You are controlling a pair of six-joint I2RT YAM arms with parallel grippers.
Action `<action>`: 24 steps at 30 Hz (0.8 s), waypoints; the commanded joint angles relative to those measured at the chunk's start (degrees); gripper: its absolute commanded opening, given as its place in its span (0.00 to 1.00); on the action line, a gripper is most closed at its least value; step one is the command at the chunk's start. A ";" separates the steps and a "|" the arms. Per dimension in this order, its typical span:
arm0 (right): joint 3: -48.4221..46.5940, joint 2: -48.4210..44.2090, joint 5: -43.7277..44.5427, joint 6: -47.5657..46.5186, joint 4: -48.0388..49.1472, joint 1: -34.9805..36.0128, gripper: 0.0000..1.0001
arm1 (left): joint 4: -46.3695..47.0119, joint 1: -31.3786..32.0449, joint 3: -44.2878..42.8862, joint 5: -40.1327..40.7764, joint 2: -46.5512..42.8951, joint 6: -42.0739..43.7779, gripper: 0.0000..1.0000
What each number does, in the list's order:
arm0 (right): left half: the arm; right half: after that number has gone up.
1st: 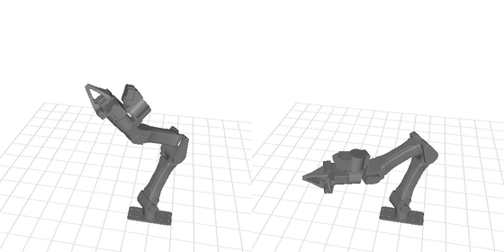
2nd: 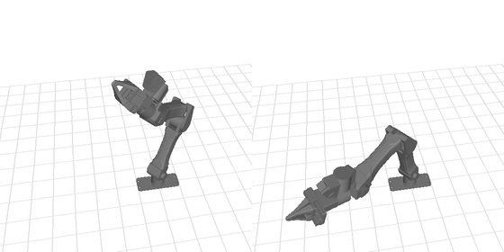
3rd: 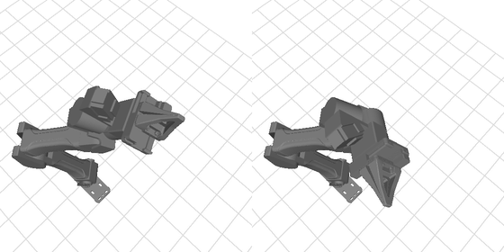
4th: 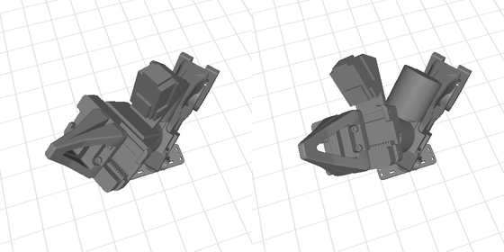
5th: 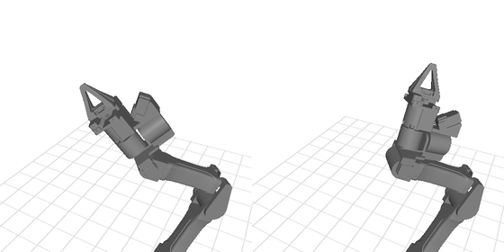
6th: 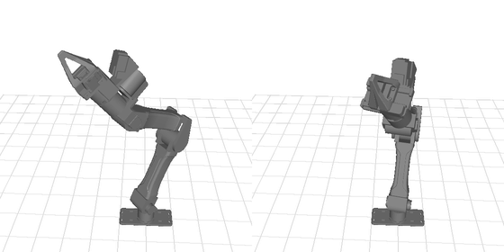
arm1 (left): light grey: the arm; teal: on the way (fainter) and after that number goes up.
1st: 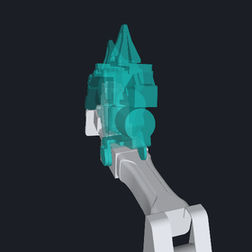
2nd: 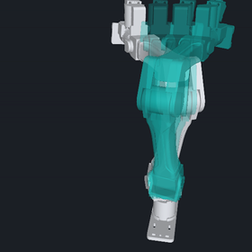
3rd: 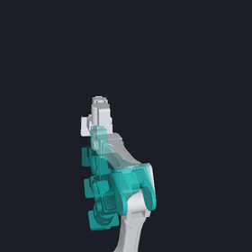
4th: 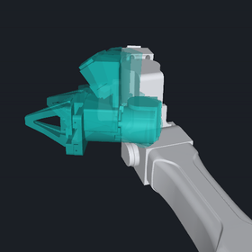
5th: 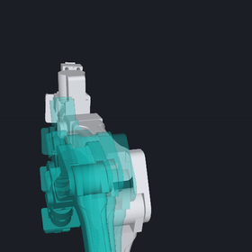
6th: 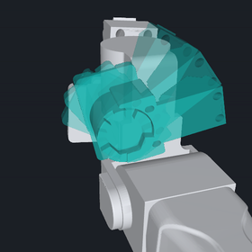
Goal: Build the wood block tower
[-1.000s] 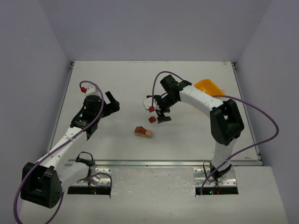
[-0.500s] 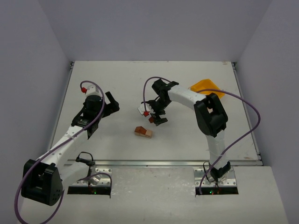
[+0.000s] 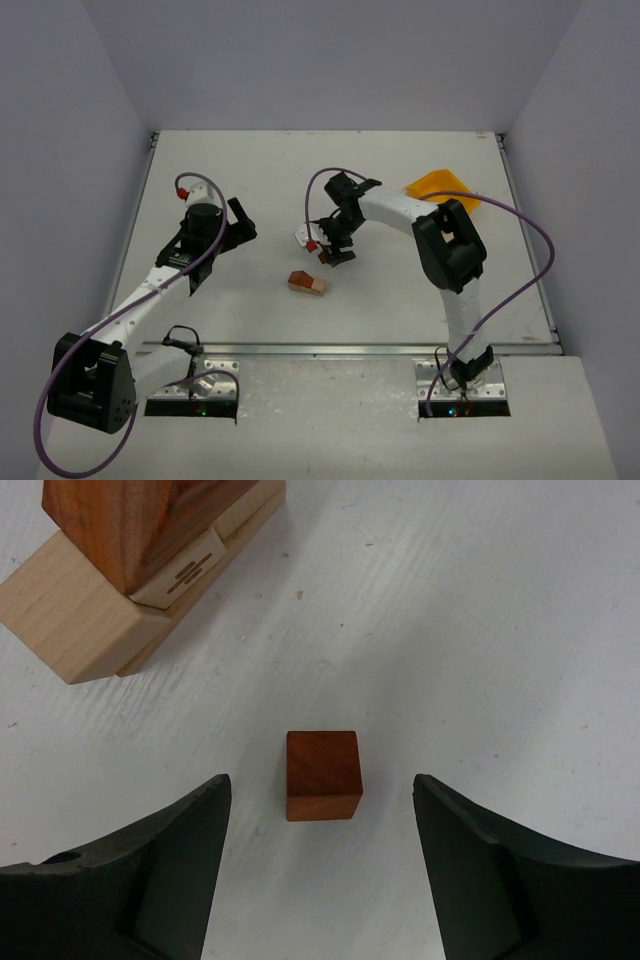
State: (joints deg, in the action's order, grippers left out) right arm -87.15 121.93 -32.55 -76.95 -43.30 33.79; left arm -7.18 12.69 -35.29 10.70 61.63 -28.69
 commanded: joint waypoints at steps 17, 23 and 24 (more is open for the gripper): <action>-0.11 1.23 1.88 1.48 3.38 1.18 0.56 | 1.75 0.06 -2.68 -0.42 0.77 0.83 1.00; 0.53 0.00 2.19 1.56 3.35 1.17 0.55 | 1.99 0.06 -2.70 -0.70 0.86 0.83 1.00; 0.71 -0.26 2.02 1.63 3.48 1.12 0.54 | 2.01 0.06 -2.75 -0.77 0.88 0.83 1.00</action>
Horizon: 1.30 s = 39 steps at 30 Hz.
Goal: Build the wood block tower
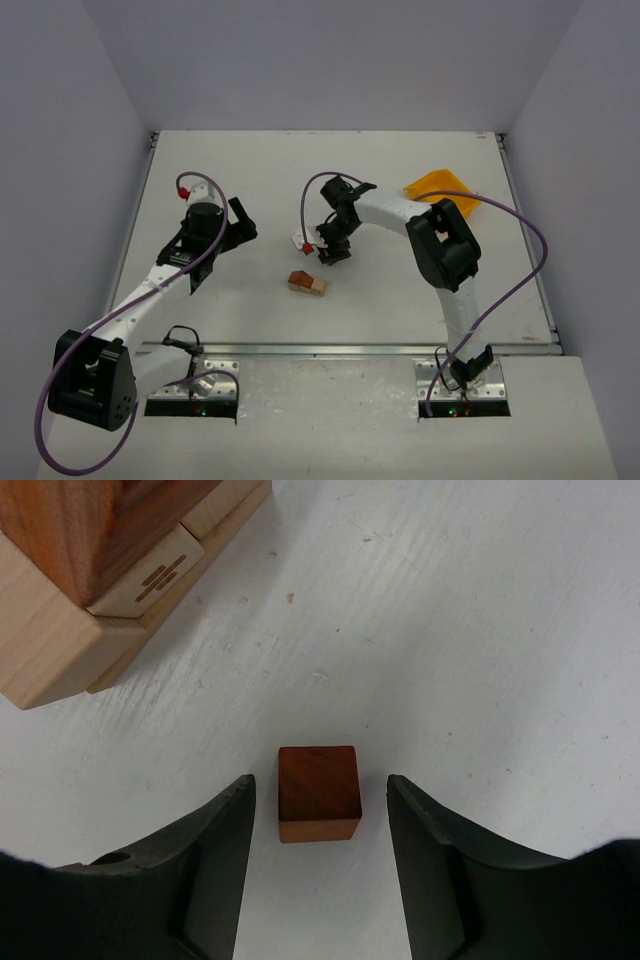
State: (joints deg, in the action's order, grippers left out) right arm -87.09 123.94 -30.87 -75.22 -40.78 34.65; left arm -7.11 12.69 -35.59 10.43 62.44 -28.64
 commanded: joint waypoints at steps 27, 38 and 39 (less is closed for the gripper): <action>0.86 -5.29 -0.33 3.10 0.75 0.33 0.18 | 2.46 0.04 -2.29 -1.44 0.40 0.87 1.00; -3.41 -11.99 15.31 38.25 7.81 0.85 0.14 | 2.46 0.06 -2.20 -2.56 -0.38 0.78 1.00; -2.50 -13.26 16.87 41.81 8.60 0.85 0.14 | 2.43 0.06 -2.17 -2.69 -0.56 0.81 1.00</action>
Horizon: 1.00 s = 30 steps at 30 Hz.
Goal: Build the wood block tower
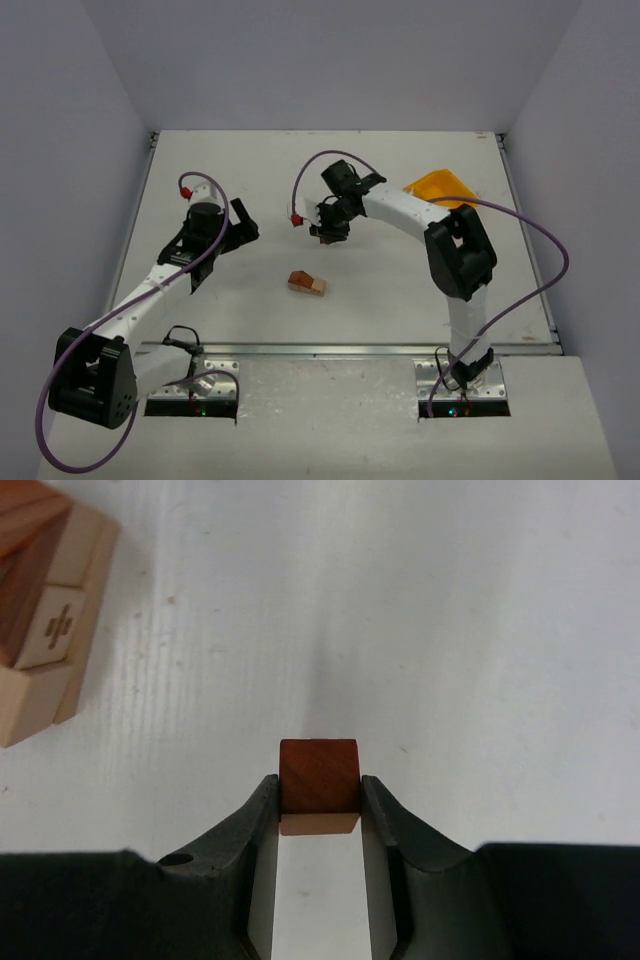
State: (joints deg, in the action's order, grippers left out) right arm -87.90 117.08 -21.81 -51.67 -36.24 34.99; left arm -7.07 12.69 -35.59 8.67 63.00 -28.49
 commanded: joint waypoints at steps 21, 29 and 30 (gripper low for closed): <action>15.60 -23.24 13.73 35.67 4.38 11.39 0.19 | 2.47 0.06 -0.09 -4.62 -8.02 0.81 1.00; 19.73 -22.54 15.19 39.66 8.97 14.47 0.21 | 2.50 0.06 -0.21 -4.62 -7.78 0.66 1.00; 19.99 -22.38 15.49 39.90 9.50 14.71 0.21 | 2.50 0.06 -0.18 -4.66 -7.79 0.63 1.00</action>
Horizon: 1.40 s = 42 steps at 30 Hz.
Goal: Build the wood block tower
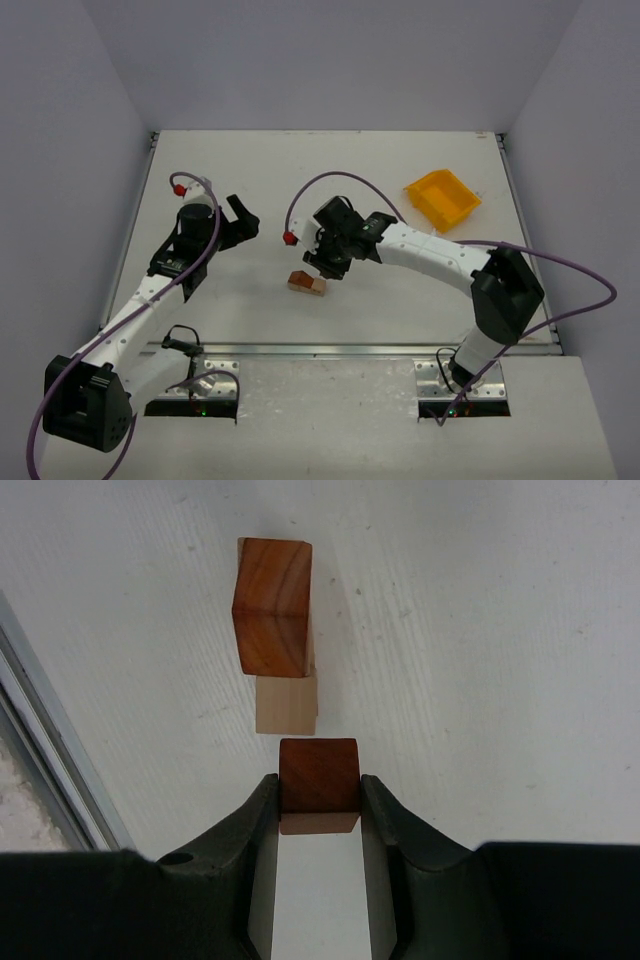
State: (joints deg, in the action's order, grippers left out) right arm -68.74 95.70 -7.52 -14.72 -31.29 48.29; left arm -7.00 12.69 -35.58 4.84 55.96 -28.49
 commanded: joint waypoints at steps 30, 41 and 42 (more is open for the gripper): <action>3.26 3.28 1.04 4.26 9.05 3.50 0.26 | 2.34 0.06 -0.04 -0.62 -1.03 0.63 1.00; 3.96 4.19 2.90 3.29 9.98 4.18 0.30 | 2.34 0.06 0.03 -0.62 -1.17 0.63 1.00; 4.03 4.17 2.80 3.13 10.08 4.18 0.30 | 2.31 0.06 0.07 -0.65 -1.27 0.63 1.00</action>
State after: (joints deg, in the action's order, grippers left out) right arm -65.13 100.08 -5.47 -10.93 -23.97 51.99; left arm -7.01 12.69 -35.57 4.69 55.96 -28.49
